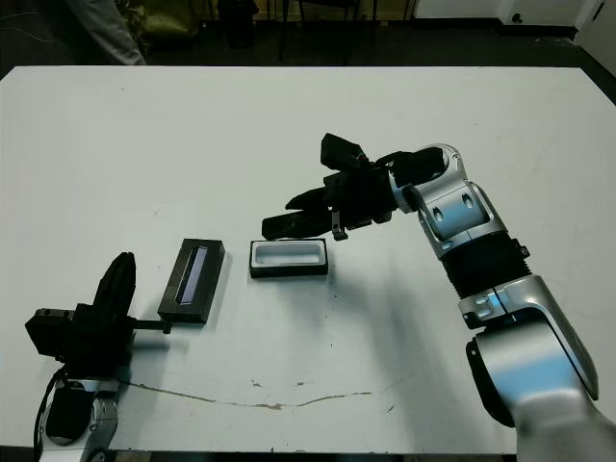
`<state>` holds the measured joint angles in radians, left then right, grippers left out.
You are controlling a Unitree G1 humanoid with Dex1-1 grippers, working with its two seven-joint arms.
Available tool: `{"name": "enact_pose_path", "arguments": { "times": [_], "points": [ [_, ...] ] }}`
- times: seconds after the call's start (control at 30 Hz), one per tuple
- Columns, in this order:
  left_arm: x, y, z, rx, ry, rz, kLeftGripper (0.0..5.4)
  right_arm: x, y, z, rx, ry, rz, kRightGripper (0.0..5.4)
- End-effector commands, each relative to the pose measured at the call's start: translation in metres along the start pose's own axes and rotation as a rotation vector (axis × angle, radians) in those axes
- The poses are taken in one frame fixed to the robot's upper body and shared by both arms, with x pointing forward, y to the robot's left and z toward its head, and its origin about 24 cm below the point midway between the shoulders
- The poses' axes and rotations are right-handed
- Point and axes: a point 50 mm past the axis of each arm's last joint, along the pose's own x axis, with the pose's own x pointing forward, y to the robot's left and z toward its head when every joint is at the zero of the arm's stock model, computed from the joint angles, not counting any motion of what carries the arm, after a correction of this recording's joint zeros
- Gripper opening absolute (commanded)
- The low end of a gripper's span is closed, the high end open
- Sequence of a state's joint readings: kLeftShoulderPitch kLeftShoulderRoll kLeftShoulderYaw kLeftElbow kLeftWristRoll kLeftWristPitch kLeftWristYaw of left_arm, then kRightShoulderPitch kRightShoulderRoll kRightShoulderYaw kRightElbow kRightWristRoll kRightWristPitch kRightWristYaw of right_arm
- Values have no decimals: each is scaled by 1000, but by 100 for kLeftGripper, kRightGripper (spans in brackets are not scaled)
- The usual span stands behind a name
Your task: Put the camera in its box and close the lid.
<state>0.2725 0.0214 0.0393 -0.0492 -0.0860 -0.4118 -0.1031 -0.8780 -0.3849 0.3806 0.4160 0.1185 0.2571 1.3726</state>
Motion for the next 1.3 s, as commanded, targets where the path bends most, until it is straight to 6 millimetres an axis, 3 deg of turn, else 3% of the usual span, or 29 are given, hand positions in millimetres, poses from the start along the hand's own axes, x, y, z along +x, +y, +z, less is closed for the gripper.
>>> {"name": "enact_pose_path", "arguments": {
  "times": [0.03,0.47,1.3],
  "points": [
    [-15,-2,-19,-21,109,8,0,-2,6,-10,26,21,35,86],
    [-15,-1,-22,-31,106,7,0,2,9,-15,46,29,60,86],
    [-18,-1,-21,-30,142,22,0,13,-7,-21,80,7,-15,86]
  ]
}}
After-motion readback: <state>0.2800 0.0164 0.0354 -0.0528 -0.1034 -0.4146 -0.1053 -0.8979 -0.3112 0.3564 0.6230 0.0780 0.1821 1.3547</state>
